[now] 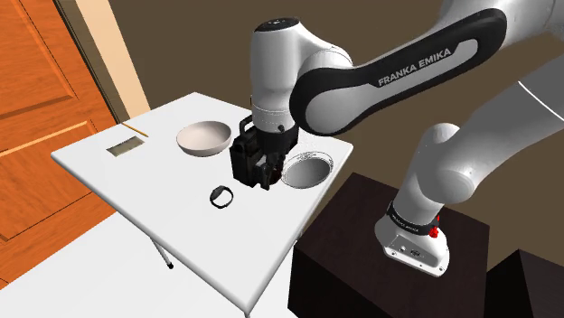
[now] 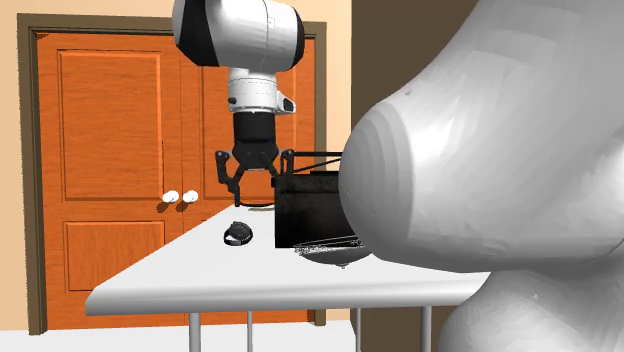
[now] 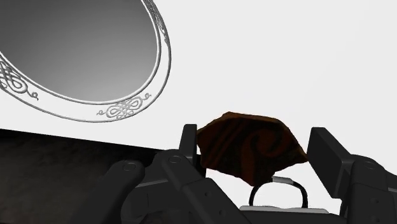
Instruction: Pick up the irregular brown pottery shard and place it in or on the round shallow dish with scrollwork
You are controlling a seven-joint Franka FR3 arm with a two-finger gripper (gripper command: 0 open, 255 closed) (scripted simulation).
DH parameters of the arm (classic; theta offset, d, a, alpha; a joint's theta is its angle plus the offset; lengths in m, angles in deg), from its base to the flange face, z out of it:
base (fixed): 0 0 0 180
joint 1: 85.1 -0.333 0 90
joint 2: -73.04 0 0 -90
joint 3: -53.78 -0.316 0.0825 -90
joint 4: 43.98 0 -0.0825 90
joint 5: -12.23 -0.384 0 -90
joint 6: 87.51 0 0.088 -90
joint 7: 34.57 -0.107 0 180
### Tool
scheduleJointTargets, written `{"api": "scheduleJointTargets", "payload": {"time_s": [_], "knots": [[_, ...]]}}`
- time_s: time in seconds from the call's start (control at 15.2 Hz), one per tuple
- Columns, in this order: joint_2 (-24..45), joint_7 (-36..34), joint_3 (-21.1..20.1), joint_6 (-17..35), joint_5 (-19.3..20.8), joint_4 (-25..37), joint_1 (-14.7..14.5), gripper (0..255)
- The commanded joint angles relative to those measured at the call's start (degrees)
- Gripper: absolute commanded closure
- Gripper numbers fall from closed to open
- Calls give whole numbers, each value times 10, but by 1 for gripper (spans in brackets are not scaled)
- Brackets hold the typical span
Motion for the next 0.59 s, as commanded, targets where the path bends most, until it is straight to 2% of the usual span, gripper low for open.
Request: {"api": "scheduleJointTargets", "payload": {"time_s": [0.0, 0.07, 0.53], "knots": [[-8, 3, 5, -17, 0, 9, 0, 255], [-10, 3, 6, -24, 0, 14, 0, 255], [-137, 100, 96, -59, 6, -85, 1, 255]]}}
